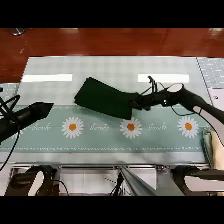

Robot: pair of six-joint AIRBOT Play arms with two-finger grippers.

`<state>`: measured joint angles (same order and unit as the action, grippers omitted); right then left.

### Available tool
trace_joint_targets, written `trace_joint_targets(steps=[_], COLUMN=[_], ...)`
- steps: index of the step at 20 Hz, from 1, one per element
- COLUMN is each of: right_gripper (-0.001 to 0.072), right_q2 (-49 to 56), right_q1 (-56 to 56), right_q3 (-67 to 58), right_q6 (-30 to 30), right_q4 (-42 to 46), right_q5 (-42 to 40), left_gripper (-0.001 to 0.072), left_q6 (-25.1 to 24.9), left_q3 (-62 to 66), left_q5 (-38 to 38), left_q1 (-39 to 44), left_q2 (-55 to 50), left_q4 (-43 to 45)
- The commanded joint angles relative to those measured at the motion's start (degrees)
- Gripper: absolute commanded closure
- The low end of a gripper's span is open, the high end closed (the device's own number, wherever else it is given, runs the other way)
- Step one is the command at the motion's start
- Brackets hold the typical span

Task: Fold the shirts.

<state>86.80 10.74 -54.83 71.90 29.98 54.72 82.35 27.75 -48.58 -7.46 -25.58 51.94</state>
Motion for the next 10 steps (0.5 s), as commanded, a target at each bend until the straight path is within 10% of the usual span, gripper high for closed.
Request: trace_joint_targets(steps=[1, 10], right_gripper=[0.0691, 0.0691], right_q2=[-1.6, -2.3], right_q1=[0.4, -7.0], right_q3=[-13.4, -51.4], right_q6=[6.2, 21.0], right_q4=[11.6, 28.3], right_q5=[5.4, 25.8], left_gripper=[0.0679, 0.068], left_q6=[0.0, 0.0], left_q3=[0.0, 0.0], left_q5=[0.0, -0.2], left_q1=[0.0, 0.0], left_q2=[0.0, 0.0], left_q4=[-0.1, -0.2])
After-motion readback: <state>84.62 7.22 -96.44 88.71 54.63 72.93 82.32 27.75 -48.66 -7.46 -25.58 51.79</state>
